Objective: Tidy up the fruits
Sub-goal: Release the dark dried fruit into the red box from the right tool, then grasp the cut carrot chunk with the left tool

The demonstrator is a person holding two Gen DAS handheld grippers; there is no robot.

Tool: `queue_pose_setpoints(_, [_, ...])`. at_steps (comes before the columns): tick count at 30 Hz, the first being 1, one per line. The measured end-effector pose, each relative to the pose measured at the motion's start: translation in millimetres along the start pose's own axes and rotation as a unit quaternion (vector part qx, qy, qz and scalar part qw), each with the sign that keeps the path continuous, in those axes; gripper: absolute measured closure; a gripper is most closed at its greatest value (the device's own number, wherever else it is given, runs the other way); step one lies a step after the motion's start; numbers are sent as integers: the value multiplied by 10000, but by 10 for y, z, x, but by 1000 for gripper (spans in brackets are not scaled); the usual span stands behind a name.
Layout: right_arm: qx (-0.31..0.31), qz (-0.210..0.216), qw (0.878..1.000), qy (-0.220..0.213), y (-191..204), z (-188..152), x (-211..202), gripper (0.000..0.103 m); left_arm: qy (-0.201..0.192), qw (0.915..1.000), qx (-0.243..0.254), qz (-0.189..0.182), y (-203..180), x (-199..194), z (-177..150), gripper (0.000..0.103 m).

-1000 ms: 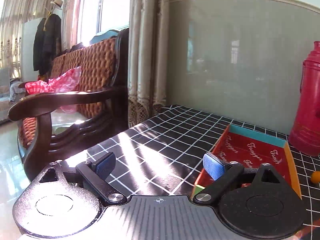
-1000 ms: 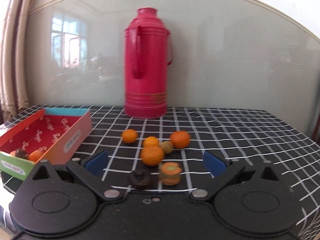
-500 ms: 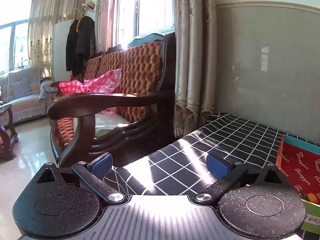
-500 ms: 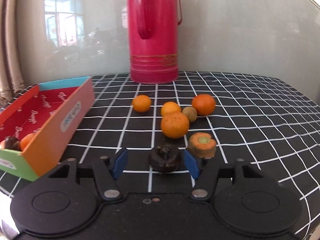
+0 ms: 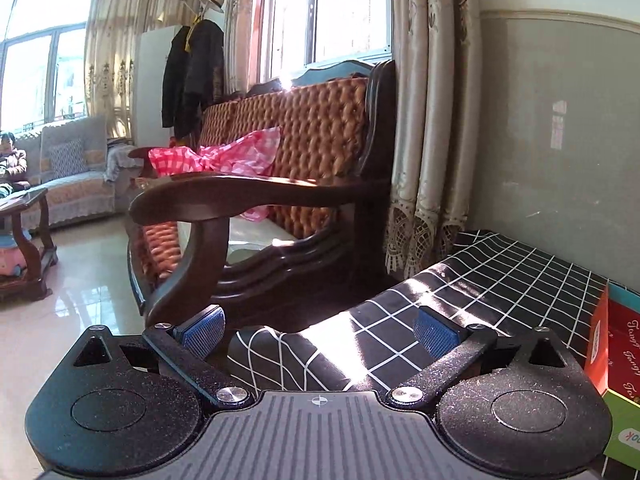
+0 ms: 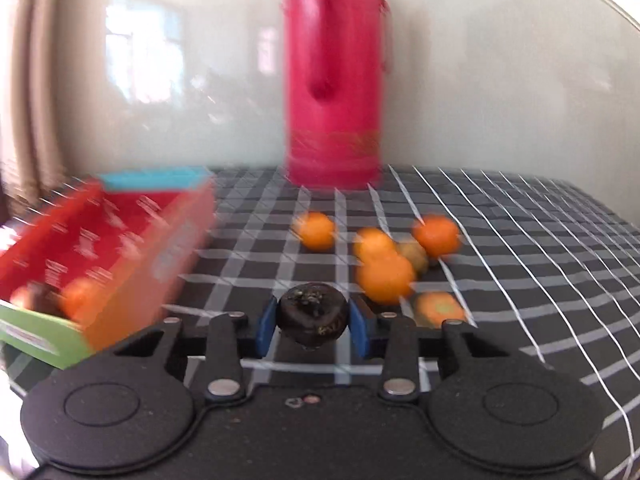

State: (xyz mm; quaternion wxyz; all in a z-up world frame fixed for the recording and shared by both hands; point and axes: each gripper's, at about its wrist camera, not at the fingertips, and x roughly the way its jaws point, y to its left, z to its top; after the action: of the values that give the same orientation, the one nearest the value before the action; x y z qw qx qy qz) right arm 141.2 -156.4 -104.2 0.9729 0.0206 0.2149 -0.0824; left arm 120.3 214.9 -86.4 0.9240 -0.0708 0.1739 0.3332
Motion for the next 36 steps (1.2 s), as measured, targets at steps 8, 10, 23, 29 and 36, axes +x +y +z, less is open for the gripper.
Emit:
queue_pose_setpoints(8, [-500, 1202, 9895, -629, 430, 105, -226, 72, -40, 9998, 163, 108, 19, 2, -22, 3])
queue_pose_setpoints(10, [-686, 1270, 9879, -573, 522, 85, -202, 72, -26, 9997, 182, 134, 34, 14, -27, 3])
queue_pose_setpoints(23, [-859, 1011, 9877, -830, 592, 91, -312, 26, -17, 9997, 249, 26, -55, -18, -22, 3])
queue_pose_setpoints(29, [-623, 773, 9924, -733, 414, 111, -309, 21, 11, 9995, 309, -50, -154, -59, -33, 3])
queue_pose_setpoints(36, [-366, 321, 9969, -623, 199, 134, -310, 6, -31, 9988, 434, -223, -314, -161, -45, 3])
